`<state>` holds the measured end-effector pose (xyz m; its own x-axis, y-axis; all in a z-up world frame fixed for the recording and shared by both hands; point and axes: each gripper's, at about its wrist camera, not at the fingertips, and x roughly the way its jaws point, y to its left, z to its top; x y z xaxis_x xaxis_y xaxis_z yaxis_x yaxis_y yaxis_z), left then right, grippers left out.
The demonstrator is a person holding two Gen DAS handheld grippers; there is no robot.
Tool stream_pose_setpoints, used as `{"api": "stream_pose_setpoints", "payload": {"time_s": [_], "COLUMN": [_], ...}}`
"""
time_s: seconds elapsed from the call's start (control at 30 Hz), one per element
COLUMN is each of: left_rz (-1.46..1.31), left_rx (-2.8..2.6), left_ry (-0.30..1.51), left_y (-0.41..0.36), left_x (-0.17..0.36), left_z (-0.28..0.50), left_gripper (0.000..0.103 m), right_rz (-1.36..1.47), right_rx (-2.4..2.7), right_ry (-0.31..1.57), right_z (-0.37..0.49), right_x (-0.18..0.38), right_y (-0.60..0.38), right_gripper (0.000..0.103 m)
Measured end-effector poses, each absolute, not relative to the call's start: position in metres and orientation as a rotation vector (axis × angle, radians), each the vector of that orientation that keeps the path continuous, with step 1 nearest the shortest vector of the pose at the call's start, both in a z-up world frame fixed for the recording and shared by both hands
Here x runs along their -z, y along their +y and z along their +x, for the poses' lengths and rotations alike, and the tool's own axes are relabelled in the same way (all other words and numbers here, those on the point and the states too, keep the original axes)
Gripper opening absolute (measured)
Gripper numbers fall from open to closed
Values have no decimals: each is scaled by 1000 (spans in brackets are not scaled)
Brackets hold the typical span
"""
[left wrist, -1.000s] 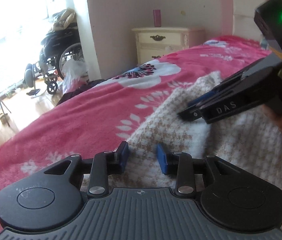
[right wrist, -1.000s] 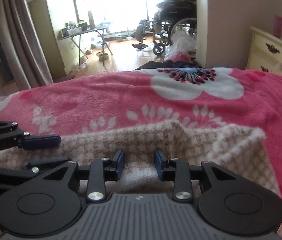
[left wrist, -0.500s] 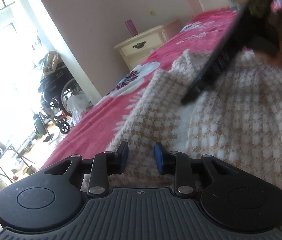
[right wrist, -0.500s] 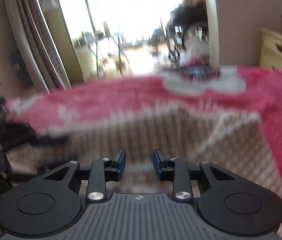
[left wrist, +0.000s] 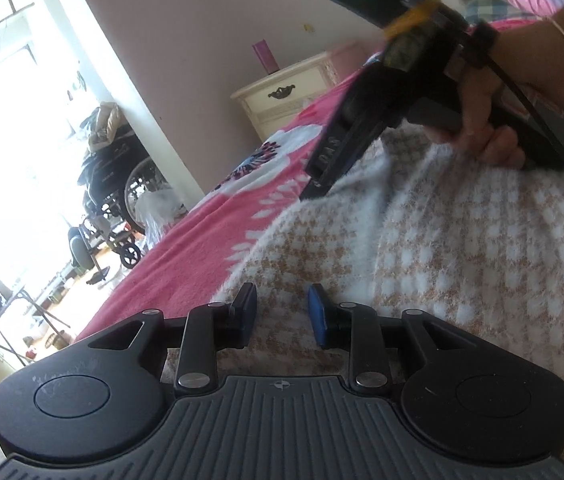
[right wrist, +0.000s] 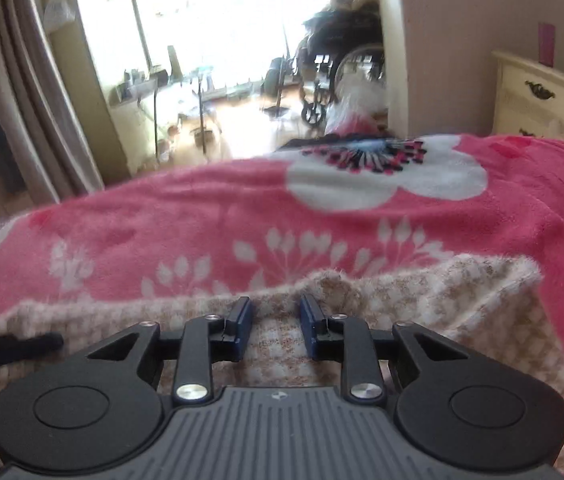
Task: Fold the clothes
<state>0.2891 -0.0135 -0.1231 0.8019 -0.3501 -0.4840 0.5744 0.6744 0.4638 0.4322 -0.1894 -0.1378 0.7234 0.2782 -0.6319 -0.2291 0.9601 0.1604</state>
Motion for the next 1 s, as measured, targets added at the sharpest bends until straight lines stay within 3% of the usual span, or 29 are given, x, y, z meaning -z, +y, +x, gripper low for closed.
{"api": "stream_pose_setpoints", "payload": {"time_s": [0.4, 0.53, 0.6, 0.8, 1.0], "left_rz": [793, 806, 834, 792, 463], "left_rx": [522, 483, 438, 301, 258], "left_ry": [378, 420, 420, 426, 548], "left_y": [-18, -20, -23, -23, -8], "left_x": [97, 97, 94, 54, -10], "left_z": [268, 263, 259, 237, 179], "left_gripper": [35, 35, 36, 36, 40], "right_rz": [60, -37, -30, 290, 577], "right_rx": [-320, -283, -259, -205, -175], "right_ry": [626, 788, 779, 658, 744], "right_z": [381, 390, 386, 326, 208], "right_x": [85, 113, 116, 58, 28], "right_y": [-191, -174, -173, -231, -323], "right_gripper": [29, 29, 30, 39, 42]}}
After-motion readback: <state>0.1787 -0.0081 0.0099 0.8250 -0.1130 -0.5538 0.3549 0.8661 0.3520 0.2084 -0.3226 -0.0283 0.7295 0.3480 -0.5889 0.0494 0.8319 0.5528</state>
